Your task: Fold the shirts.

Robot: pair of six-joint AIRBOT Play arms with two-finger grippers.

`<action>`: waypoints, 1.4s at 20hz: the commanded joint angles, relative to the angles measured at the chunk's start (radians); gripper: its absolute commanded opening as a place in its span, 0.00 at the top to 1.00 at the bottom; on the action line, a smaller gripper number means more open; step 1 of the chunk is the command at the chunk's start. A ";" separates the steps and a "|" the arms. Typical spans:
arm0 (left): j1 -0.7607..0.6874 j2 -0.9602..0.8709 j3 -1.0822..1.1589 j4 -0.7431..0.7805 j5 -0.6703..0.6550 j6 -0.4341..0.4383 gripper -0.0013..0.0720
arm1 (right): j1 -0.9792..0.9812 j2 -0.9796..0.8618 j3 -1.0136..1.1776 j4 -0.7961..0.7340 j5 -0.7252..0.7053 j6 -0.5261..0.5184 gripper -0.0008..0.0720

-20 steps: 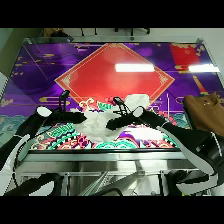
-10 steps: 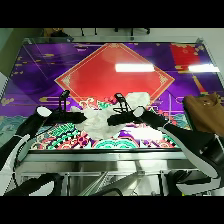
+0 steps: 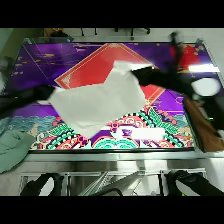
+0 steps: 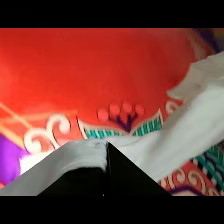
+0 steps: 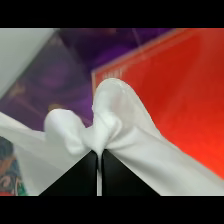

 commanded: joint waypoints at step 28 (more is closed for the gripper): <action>0.061 -0.990 0.657 -0.040 -0.274 -0.032 0.12 | -0.131 -0.617 0.130 -0.021 -0.251 -0.185 0.56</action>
